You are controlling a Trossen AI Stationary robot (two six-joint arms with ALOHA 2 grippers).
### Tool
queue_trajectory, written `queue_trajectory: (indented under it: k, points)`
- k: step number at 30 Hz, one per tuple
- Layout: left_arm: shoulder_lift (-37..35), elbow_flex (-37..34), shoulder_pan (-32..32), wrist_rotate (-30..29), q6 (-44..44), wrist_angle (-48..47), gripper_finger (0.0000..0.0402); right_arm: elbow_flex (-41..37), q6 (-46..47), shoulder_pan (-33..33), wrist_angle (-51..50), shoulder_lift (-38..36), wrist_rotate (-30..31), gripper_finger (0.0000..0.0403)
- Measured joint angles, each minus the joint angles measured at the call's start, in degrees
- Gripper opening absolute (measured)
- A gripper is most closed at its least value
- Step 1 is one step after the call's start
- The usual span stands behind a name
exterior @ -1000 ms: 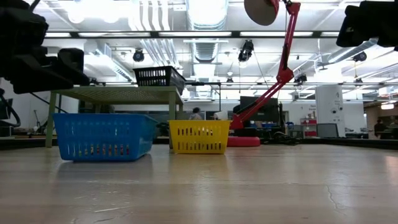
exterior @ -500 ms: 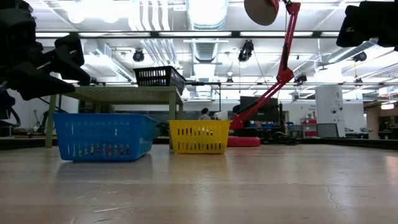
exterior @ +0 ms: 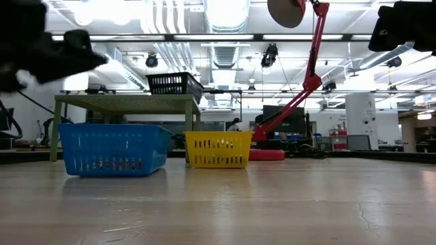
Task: Pick & Place Office Desk Supplies
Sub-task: Put the blue basket filled with rubber bands on the shelf
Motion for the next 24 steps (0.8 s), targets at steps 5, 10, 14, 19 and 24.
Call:
queue_trajectory:
  k: [5,10,14,19,24]
  points:
    - [0.77,3.78,0.3,-13.58,-20.78,-1.23,0.0173,0.0,0.0,0.0,-0.01,0.0,0.0,0.0101]
    - [5.91,6.38,0.29,-11.61,-23.54,-1.54,0.0174,0.0,0.0,0.0,-0.01,0.0,0.0,0.0095]
    - [13.24,9.46,0.28,-12.06,-32.56,-1.62,0.0179,0.0,0.0,0.0,0.0,0.02,0.0,0.0089]
    - [25.43,16.93,-0.08,-12.41,-37.56,-3.52,0.0188,0.0,0.0,-0.01,-0.01,0.01,0.0,0.0086]
    - [38.52,28.85,-0.9,-9.7,-43.78,-15.01,0.0193,0.01,0.0,-0.02,0.0,0.04,0.02,0.0086]
